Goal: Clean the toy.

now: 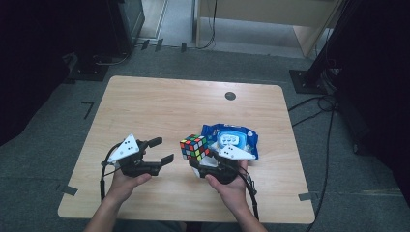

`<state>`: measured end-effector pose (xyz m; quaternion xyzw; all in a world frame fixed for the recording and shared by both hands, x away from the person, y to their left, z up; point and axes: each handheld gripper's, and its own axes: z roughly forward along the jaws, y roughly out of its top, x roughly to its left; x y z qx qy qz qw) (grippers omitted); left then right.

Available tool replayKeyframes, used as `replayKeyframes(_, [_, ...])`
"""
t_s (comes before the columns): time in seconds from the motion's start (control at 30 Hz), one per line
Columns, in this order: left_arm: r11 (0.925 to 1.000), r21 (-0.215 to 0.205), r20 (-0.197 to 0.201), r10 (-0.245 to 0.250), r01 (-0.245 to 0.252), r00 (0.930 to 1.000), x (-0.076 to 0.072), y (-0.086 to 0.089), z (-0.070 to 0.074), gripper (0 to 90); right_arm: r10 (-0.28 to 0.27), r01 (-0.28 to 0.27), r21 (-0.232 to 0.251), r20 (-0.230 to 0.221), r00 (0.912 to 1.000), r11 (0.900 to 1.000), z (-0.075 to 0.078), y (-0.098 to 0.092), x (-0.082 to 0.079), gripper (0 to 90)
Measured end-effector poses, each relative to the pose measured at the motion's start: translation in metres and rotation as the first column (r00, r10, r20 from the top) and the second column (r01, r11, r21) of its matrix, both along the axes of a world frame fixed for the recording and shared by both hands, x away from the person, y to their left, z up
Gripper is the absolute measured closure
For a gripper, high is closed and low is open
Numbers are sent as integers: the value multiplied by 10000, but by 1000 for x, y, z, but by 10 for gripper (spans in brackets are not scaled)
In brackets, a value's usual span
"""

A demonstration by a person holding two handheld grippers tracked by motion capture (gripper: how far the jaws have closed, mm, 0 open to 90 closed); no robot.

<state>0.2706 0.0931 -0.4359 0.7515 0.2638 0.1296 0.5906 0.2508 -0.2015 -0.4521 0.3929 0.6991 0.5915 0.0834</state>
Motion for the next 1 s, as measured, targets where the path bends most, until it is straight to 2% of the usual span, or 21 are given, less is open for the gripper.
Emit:
replayKeyframes(0.07, [9952, 945, 628, 188, -247, 9979, -3, -5, -4, 222, 146, -147, -15, -131, 9998, 9999, 4, -3, 2, 346])
replayKeyframes(0.13, [9845, 1696, 1232, 234, -442, 9921, -8, -12, -8, 218, 285, -286, -19, -379, 9989, 9996, 8, -4, 3, 346])
replayKeyframes(0.27, [9515, 2967, 2289, 111, -806, 9734, -17, -29, -16, 212, 427, -443, -132, -1059, 9935, 9989, 15, -2, 3, 346])
replayKeyframes(0.37, [9294, 3568, 2747, -76, -946, 9615, -22, -40, -19, 213, 598, -654, -274, -1700, 9836, 9975, 16, 4, 2, 346])
replayKeyframes(0.5, [8993, 4241, 3407, -492, -1068, 9389, -31, -51, -21, 216, 1004, -1033, 3, -2377, 9661, 9947, 16, 10, 2, 346])
replayKeyframes(0.6, [8803, 4589, 3648, -636, -1200, 9289, -34, -55, -22, 223, 1290, -1335, 18, -2692, 9544, 9910, 17, 12, 2, 346])
replayKeyframes(0.73, [8797, 4614, 3696, -725, -1153, 9263, -35, -57, -23, 232, 1477, -1616, -200, -3066, 9403, 9867, 17, 16, 2, 346])
replayKeyframes(0.8, [8820, 4577, 3713, -750, -1122, 9255, -35, -57, -23, 238, 1494, -1685, -330, -3194, 9358, 9852, 16, 17, 3, 346])
replayKeyframes(0.93, [8813, 4605, 3787, -868, -1062, 9214, -36, -59, -25, 296, 1539, -1776, -413, -3340, 9299, 9832, 13, 20, 4, 345])
replayKeyframes(0.97, [8823, 4582, 3824, -864, -1076, 9200, -37, -59, -25, 303, 1536, -1783, -438, -3363, 9292, 9830, 13, 20, 4, 344])
replayKeyframes(1.0, [8865, 4513, 3783, -864, -1022, 9216, -37, -59, -25, 320, 1544, -1791, -433, -3368, 9288, 9829, 12, 20, 4, 344])
